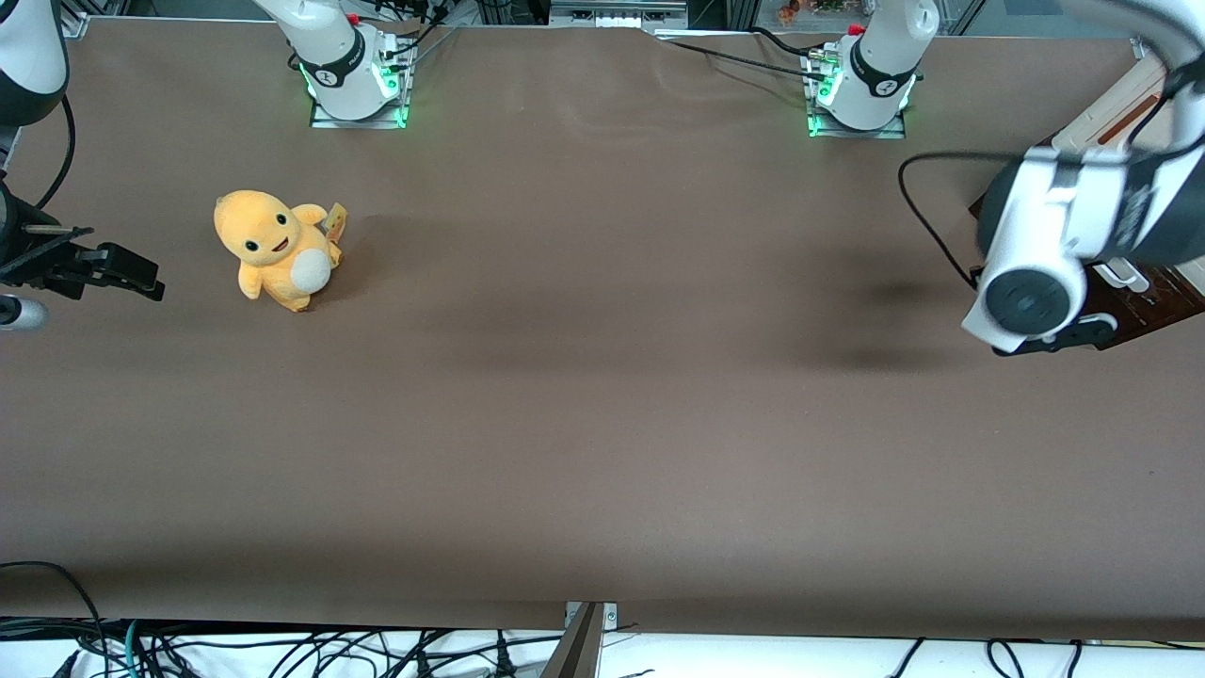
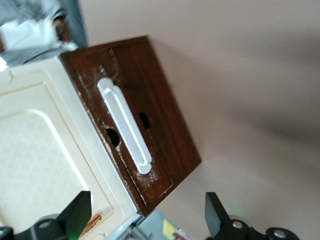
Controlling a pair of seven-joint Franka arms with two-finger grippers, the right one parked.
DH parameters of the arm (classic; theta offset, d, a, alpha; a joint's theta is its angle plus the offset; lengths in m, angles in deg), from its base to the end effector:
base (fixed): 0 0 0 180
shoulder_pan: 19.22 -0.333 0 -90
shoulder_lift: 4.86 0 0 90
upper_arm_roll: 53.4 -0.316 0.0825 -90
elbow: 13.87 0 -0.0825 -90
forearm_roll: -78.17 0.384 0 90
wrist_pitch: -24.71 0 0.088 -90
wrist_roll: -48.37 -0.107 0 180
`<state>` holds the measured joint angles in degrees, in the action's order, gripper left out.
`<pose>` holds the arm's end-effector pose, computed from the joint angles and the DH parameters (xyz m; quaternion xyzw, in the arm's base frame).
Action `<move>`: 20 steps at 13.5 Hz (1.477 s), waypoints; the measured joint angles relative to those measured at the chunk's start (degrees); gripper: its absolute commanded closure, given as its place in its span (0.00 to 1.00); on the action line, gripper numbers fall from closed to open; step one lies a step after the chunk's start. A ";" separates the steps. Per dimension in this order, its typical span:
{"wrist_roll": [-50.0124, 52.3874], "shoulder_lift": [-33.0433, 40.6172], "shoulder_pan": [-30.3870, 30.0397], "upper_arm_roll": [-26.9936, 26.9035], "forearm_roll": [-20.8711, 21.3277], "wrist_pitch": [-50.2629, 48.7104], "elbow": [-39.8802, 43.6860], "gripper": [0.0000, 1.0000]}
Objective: Open lower drawer with left arm only
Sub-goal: 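Move the left gripper down to the lower drawer's white handle, then close the left gripper around the white drawer handle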
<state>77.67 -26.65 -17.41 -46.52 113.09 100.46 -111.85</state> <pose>0.5728 -0.0089 0.3564 -0.8850 -0.1159 0.2473 0.3771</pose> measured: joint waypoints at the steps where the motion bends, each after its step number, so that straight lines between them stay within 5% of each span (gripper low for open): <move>1: 3.91 -2.22 0.06 0.06 2.32 -0.41 -0.95 0.00; 8: 27.10 -11.79 -0.28 -0.05 19.05 -1.09 -11.95 0.00; 10: 29.62 -13.24 -1.68 -0.23 20.78 -1.15 -12.94 0.02; 12: 29.95 -14.07 -4.03 -0.32 22.88 -1.16 -13.08 0.19; 20: 29.93 -14.50 -7.95 -0.31 25.50 0.02 -16.71 0.36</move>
<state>107.60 -41.15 -25.36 -46.83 138.60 100.47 -128.56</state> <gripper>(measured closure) 0.304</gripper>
